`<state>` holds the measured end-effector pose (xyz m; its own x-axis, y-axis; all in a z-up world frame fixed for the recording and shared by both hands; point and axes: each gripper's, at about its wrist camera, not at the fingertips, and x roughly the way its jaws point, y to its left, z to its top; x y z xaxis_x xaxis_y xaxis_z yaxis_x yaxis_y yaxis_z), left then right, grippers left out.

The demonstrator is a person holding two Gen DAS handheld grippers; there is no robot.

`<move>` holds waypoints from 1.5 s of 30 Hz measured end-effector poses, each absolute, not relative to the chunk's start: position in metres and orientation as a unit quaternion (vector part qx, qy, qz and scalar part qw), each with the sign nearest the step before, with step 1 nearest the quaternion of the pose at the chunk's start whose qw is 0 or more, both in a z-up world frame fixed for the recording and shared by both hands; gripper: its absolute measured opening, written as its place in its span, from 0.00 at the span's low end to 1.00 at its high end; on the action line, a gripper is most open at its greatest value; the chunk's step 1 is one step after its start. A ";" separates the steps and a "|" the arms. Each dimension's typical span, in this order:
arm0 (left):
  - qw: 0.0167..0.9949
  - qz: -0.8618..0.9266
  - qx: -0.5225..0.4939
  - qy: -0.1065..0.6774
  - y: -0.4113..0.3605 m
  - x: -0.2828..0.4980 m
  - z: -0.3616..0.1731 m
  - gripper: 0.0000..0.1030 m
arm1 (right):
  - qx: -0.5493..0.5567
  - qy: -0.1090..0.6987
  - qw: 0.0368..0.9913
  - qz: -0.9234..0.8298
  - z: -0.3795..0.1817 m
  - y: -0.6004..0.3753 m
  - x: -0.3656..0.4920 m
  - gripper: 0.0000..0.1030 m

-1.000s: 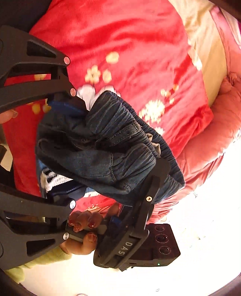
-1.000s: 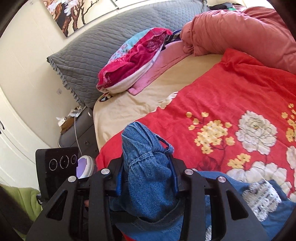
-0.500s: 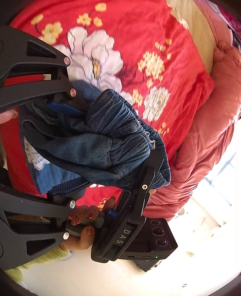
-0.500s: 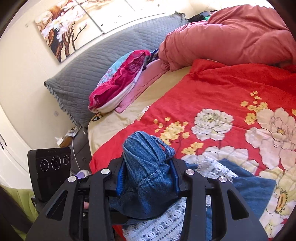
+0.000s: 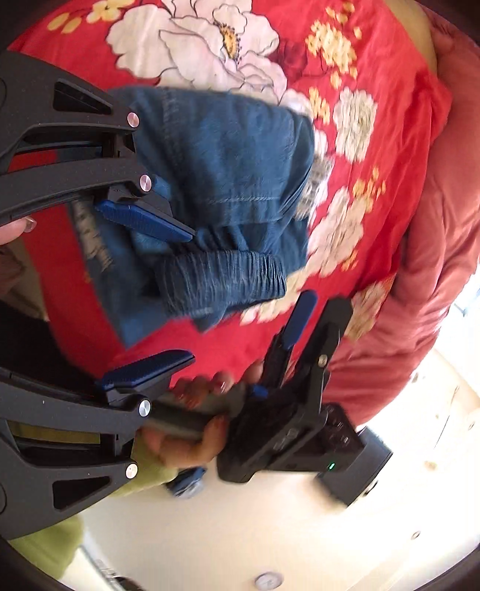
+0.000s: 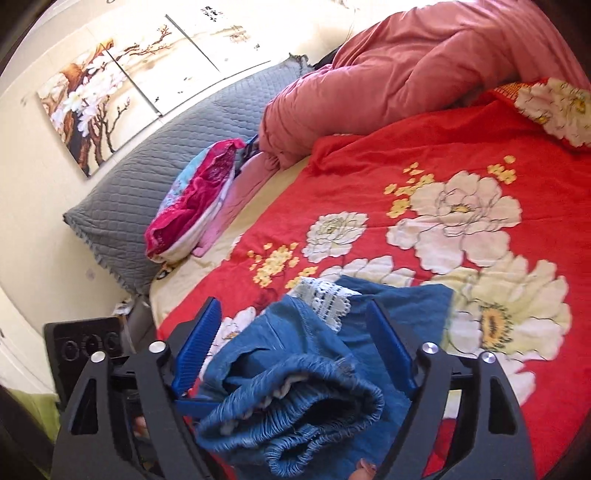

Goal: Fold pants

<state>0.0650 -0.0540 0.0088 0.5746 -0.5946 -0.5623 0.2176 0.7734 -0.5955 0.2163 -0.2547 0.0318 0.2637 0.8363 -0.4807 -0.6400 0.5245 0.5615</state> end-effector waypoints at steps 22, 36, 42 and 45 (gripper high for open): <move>0.893 -0.084 -0.097 0.432 -0.035 0.068 -0.023 0.59 | -0.052 0.446 0.831 0.329 -0.022 -0.258 0.163 0.89; 0.896 -0.083 -0.099 0.424 -0.032 0.056 -0.011 0.59 | 0.009 0.384 0.842 0.379 0.015 -0.262 0.151 0.90; 0.894 -0.090 -0.093 0.428 -0.034 0.052 -0.014 0.59 | -0.017 0.354 0.853 0.383 0.047 -0.245 0.154 0.90; 0.892 -0.092 -0.093 0.433 -0.034 0.049 -0.016 0.59 | -0.066 0.360 0.845 0.390 0.057 -0.218 0.165 0.83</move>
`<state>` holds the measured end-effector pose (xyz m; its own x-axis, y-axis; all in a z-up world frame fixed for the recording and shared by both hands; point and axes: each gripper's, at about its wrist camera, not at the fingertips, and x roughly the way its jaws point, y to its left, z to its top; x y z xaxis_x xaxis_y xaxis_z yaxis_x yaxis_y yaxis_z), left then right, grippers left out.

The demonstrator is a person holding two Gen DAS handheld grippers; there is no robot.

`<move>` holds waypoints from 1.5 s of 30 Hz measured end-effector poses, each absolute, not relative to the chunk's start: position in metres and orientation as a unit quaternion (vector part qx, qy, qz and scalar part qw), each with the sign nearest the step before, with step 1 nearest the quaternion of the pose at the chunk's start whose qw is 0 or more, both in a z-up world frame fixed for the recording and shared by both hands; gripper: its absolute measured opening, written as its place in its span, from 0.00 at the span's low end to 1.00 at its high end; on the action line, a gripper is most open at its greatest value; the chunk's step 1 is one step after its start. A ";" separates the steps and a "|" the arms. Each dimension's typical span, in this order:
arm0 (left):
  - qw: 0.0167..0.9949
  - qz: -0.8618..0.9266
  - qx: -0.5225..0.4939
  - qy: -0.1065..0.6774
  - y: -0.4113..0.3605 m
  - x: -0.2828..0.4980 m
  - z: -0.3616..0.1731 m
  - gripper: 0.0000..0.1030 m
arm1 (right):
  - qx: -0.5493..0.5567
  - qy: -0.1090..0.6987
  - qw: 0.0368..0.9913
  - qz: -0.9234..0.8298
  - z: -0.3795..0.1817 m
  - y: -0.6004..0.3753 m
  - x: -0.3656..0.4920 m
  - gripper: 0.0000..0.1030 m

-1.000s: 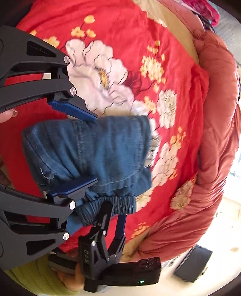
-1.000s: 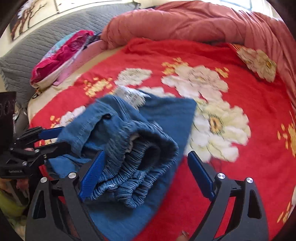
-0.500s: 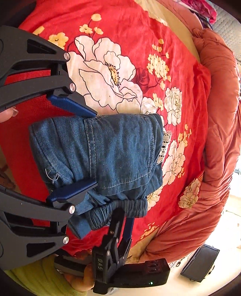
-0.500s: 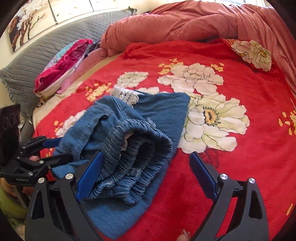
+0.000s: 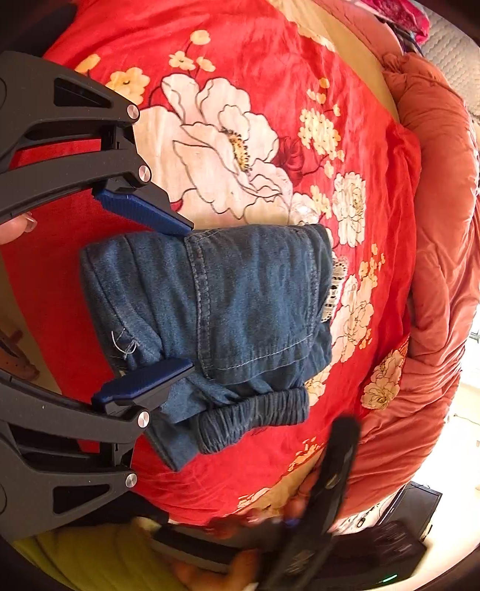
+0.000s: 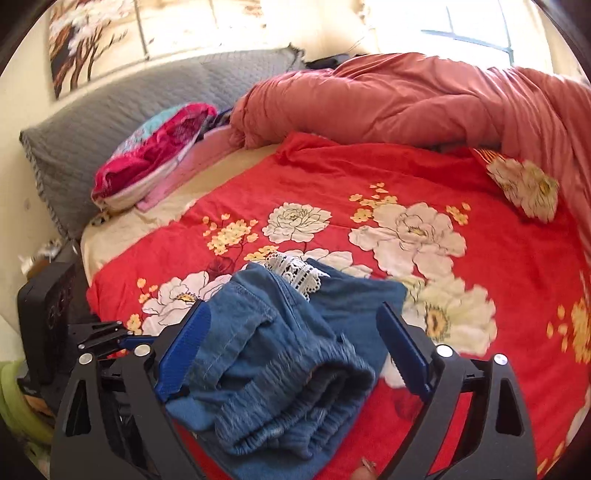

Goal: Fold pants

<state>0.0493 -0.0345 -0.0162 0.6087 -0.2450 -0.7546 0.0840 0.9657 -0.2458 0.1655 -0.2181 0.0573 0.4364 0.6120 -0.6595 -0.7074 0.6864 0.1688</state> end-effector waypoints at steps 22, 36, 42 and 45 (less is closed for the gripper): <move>0.890 -0.117 -0.084 0.433 -0.045 0.034 -0.019 0.63 | -0.221 0.419 0.803 0.362 0.006 -0.130 0.205 0.03; 0.888 -0.115 -0.076 0.438 -0.049 0.032 -0.022 0.64 | -0.155 0.451 0.808 0.345 -0.012 -0.137 0.219 0.30; 0.889 -0.113 -0.074 0.438 -0.049 0.032 -0.021 0.65 | -0.088 0.417 0.828 0.365 0.025 -0.163 0.208 0.49; 0.888 -0.113 -0.076 0.439 -0.048 0.032 -0.020 0.65 | -0.072 0.399 0.836 0.371 0.041 -0.174 0.197 0.62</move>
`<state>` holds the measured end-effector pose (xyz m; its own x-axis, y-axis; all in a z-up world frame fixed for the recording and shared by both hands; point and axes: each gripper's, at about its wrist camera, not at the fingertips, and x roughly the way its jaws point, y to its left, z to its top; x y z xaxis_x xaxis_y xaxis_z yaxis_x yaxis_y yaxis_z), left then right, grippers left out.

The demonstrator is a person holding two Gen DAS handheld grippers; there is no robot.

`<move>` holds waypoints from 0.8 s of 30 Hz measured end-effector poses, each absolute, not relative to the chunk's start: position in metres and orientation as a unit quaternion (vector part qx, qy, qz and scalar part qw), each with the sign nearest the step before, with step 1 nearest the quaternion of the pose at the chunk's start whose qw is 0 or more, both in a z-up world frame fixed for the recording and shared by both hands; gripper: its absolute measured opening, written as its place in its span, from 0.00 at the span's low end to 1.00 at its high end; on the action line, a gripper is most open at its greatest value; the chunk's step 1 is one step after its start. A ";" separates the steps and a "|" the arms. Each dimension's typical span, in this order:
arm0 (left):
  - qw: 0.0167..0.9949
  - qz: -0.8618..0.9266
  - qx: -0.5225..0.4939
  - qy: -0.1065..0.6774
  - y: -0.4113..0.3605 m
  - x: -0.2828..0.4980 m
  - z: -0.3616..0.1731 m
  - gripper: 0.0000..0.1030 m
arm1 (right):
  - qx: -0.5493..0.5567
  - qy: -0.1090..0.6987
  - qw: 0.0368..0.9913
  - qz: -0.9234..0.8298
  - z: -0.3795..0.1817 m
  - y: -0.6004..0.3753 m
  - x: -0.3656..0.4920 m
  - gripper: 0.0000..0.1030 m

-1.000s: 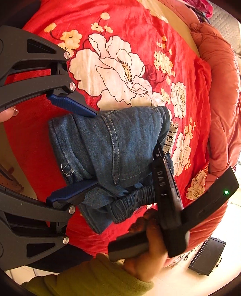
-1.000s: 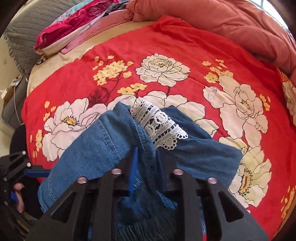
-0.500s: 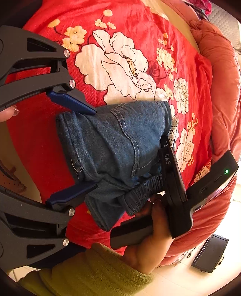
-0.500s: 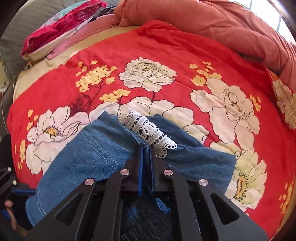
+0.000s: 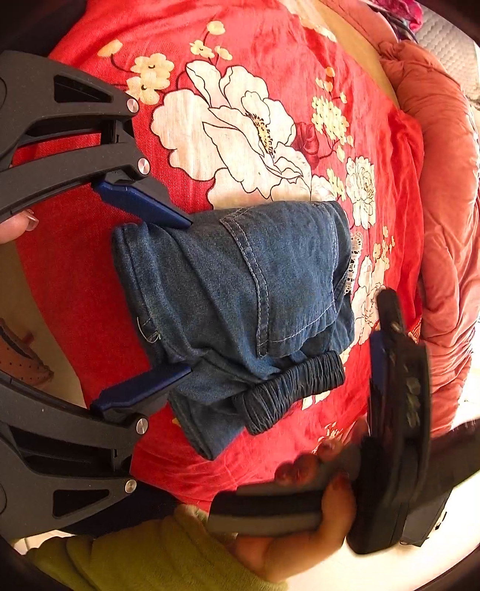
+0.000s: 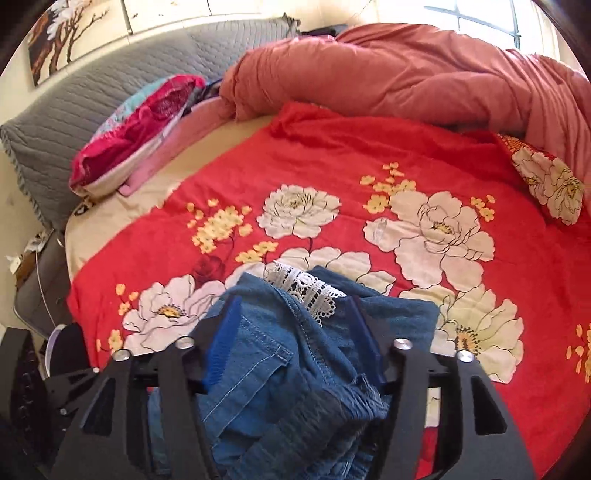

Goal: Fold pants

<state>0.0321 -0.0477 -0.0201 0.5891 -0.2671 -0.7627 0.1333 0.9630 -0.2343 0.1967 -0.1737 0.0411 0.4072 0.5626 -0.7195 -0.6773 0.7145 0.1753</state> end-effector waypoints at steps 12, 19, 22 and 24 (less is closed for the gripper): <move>0.888 -0.111 -0.071 0.440 -0.051 0.021 -0.015 0.66 | -0.055 0.355 0.860 0.363 0.070 -0.196 0.164 0.86; 0.890 -0.118 -0.079 0.433 -0.048 0.012 -0.002 0.71 | -0.044 0.330 0.874 0.354 0.085 -0.212 0.145 0.92; 0.896 -0.120 -0.078 0.420 -0.049 0.007 0.010 0.71 | -0.040 0.321 0.883 0.339 0.089 -0.223 0.138 0.93; 0.901 -0.120 -0.075 0.411 -0.050 0.004 0.018 0.74 | -0.034 0.318 0.887 0.332 0.089 -0.230 0.135 0.93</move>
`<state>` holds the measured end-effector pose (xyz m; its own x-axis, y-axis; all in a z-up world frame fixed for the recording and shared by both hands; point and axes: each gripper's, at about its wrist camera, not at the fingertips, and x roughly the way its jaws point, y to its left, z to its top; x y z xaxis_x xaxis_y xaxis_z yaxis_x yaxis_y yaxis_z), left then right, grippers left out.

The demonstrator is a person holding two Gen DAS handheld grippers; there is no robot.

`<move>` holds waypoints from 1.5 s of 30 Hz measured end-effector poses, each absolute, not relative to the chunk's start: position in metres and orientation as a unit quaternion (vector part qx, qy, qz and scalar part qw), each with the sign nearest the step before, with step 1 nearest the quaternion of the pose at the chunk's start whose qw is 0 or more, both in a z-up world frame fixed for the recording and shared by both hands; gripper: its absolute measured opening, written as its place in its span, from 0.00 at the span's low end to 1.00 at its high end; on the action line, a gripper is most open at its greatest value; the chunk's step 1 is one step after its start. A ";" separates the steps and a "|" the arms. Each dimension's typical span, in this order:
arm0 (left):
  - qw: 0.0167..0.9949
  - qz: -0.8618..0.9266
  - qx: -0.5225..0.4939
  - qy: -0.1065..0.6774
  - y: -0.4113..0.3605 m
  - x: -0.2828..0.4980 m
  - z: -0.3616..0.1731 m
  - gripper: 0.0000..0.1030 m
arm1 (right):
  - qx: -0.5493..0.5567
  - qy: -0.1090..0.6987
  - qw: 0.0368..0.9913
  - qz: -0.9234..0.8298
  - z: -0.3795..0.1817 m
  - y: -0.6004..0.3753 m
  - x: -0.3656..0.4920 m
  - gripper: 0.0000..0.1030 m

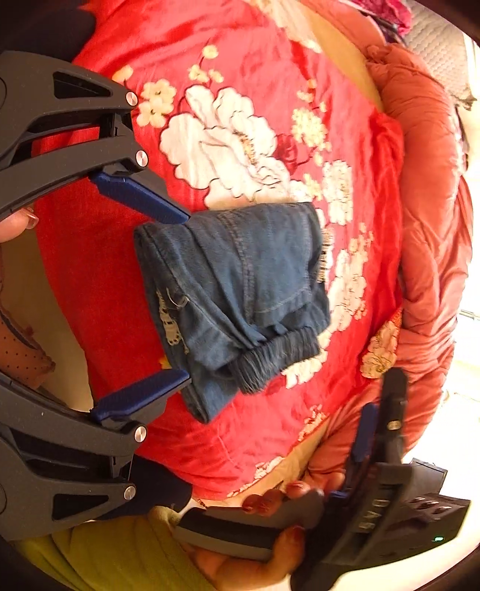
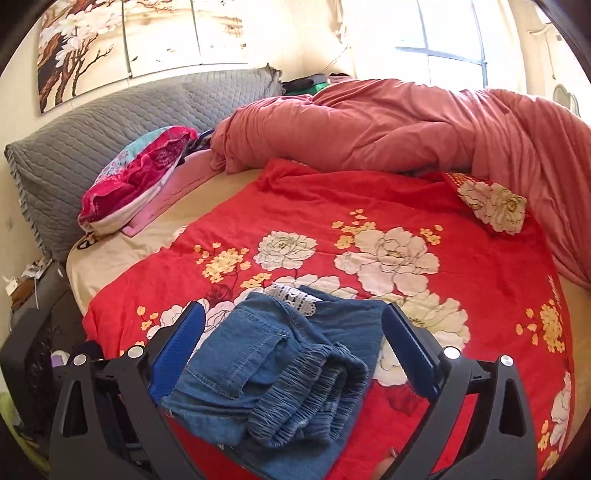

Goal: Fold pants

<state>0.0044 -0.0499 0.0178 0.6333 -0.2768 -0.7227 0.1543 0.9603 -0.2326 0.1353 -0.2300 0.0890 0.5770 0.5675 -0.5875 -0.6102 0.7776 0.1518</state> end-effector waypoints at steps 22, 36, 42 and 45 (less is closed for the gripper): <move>0.916 -0.086 -0.062 0.387 -0.040 0.026 0.038 0.86 | 0.034 0.318 0.902 0.289 0.072 -0.293 0.109 0.95; 0.899 -0.056 -0.088 0.426 -0.019 0.069 0.000 0.87 | 0.066 0.393 0.873 0.280 0.013 -0.290 0.133 0.95; 0.889 -0.061 -0.118 0.439 -0.009 0.081 -0.016 0.87 | 0.108 0.432 0.852 0.275 -0.013 -0.294 0.146 0.95; 0.884 -0.068 -0.130 0.443 -0.008 0.085 -0.021 0.87 | 0.119 0.438 0.846 0.280 -0.018 -0.294 0.149 0.95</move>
